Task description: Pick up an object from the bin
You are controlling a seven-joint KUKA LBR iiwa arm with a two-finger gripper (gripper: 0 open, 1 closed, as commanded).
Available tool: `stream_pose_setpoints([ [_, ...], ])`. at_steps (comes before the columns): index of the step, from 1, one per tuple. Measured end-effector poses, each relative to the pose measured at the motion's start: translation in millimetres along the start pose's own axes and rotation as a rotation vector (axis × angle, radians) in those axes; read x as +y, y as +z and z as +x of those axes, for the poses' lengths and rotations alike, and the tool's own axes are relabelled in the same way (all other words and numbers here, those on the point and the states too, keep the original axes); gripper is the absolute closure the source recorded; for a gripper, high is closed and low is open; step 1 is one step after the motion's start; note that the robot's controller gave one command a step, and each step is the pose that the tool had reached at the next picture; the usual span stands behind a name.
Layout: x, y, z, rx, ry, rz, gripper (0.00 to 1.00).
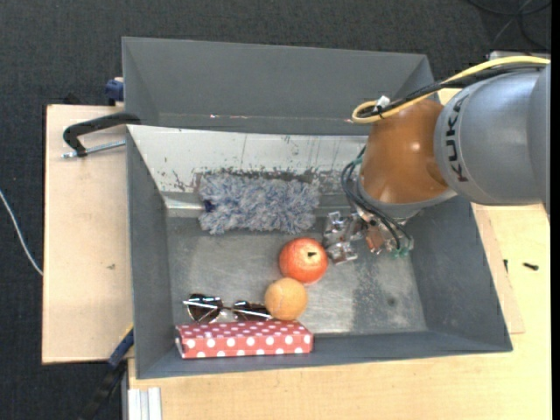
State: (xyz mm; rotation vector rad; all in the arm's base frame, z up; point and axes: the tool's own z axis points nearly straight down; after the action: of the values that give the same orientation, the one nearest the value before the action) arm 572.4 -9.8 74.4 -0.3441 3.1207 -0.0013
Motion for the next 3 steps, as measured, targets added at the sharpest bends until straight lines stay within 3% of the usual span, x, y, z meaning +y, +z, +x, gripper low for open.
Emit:
stream_pose_setpoints([
  [1,1,2,-0.1,-0.004,-0.001,-0.001,0.00],
  [2,1,2,-0.2,-0.004,-0.001,-0.001,0.00],
  [3,23,1,-11.4,-0.005,-0.053,0.003,0.00],
])
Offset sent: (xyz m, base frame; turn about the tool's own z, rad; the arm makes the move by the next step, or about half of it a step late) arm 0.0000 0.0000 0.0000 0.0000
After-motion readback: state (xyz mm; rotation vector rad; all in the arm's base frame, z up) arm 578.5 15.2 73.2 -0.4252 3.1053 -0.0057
